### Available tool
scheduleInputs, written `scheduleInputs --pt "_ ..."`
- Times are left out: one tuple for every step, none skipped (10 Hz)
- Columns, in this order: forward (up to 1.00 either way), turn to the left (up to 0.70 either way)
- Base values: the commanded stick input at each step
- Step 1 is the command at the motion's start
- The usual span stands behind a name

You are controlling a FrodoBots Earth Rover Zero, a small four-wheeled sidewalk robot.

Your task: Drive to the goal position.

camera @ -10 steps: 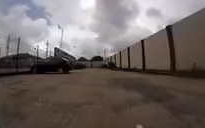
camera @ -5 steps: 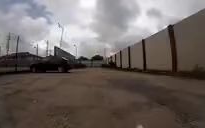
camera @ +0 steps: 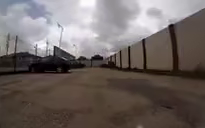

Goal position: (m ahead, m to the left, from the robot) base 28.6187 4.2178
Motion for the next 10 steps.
scheduleInputs --pt "0.3 0.0" --pt "0.3 0.0" --pt "0.3 0.0" --pt "0.3 0.0" --pt "0.3 0.0" --pt "0.3 0.0" --pt "0.3 0.0" --pt "0.3 0.0" --pt "0.3 0.0" --pt "0.3 0.0"
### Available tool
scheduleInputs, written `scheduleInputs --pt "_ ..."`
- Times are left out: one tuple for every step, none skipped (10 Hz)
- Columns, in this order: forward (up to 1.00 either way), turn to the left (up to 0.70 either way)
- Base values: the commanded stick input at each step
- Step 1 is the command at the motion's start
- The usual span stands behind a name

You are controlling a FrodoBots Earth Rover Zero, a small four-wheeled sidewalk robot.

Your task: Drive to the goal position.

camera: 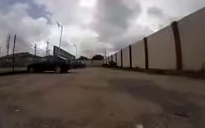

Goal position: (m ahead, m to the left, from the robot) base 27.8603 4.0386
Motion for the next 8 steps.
scheduleInputs --pt "0.3 0.0" --pt "0.3 0.0" --pt "0.3 0.0" --pt "0.3 0.0" --pt "0.3 0.0" --pt "0.3 0.0" --pt "0.3 0.0" --pt "0.3 0.0"
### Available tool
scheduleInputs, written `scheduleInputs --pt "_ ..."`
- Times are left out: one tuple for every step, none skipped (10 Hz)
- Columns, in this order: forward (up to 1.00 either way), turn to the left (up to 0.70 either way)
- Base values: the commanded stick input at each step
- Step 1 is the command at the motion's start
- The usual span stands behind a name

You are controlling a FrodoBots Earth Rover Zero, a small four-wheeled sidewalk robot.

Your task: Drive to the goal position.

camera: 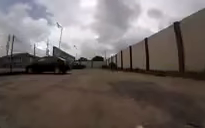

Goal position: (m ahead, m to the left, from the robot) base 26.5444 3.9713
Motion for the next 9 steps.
scheduleInputs --pt "0.3 0.0" --pt "0.3 0.0" --pt "0.3 0.0" --pt "0.3 0.0" --pt "0.3 0.0" --pt "0.3 0.0" --pt "0.3 0.0" --pt "0.3 0.0" --pt "0.3 0.0"
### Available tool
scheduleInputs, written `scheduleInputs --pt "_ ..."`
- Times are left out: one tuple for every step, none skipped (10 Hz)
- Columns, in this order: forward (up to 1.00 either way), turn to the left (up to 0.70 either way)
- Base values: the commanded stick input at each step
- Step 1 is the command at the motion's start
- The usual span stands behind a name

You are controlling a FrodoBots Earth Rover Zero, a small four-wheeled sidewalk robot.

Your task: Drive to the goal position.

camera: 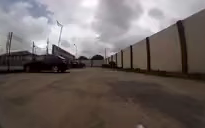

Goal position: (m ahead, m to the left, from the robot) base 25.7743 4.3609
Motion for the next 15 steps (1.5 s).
scheduleInputs --pt "0.3 0.0" --pt "0.3 0.0" --pt "0.3 0.0" --pt "0.3 0.0" --pt "0.3 0.0" --pt "0.3 0.0" --pt "0.3 0.0" --pt "0.3 0.0" --pt "0.3 0.0" --pt "0.3 0.0" --pt "0.3 0.0" --pt "0.3 0.0" --pt "0.3 0.0" --pt "0.3 0.0" --pt "0.3 0.0"
